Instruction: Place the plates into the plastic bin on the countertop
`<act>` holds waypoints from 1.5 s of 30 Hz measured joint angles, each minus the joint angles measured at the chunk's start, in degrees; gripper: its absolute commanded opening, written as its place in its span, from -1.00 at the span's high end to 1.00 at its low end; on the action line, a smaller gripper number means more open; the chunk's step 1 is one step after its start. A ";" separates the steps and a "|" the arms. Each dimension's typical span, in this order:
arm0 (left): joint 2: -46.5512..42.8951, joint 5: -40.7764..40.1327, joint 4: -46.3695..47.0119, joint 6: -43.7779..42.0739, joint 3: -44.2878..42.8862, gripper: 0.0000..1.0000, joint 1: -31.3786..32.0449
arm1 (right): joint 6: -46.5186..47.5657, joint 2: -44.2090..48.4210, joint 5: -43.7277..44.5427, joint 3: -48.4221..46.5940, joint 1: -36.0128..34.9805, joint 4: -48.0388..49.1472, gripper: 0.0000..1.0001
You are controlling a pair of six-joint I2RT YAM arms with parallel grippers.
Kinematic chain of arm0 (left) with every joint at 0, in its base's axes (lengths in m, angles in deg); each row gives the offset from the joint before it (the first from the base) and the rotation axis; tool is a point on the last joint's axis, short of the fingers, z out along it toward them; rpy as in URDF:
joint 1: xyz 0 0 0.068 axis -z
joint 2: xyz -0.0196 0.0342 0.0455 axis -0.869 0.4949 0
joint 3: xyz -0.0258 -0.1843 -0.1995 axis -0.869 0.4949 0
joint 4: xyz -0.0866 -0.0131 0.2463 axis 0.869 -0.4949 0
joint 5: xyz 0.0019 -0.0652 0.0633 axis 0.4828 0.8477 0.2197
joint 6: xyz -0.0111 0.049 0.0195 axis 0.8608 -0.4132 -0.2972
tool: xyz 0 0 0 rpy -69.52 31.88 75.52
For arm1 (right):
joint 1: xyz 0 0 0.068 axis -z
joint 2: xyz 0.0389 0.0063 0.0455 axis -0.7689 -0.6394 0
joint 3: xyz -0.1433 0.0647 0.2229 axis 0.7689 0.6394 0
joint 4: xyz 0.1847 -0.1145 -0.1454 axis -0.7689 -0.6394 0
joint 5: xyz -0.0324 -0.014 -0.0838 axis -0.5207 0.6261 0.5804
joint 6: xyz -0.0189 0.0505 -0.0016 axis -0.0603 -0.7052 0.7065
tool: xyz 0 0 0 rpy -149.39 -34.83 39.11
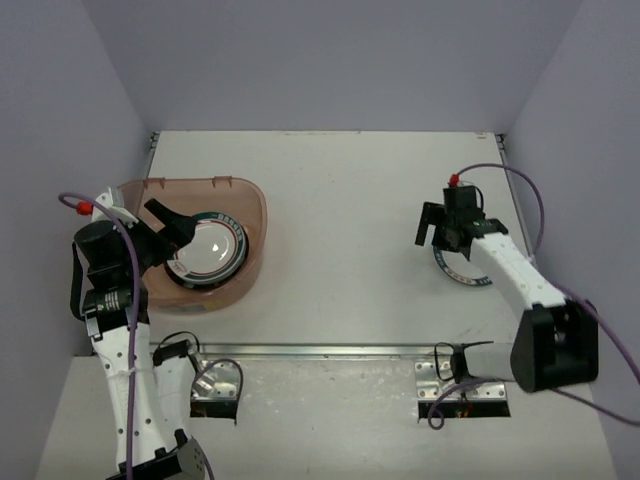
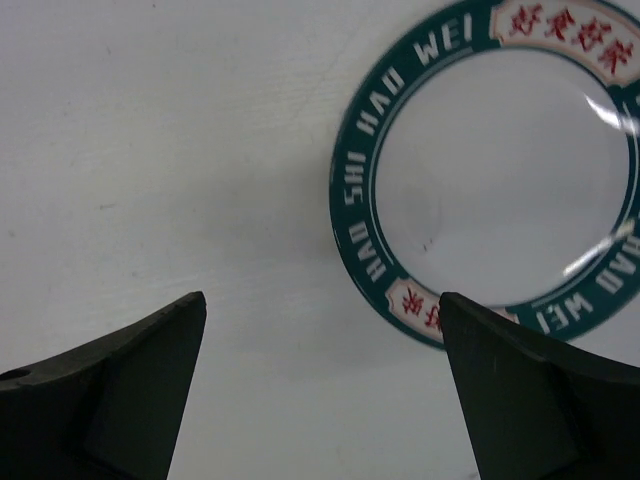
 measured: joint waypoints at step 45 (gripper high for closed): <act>-2.21 0.20 3.34 -2.21 7.20 -1.00 8.27 | 15.62 -33.15 32.41 -10.48 -25.42 -1.06 1.00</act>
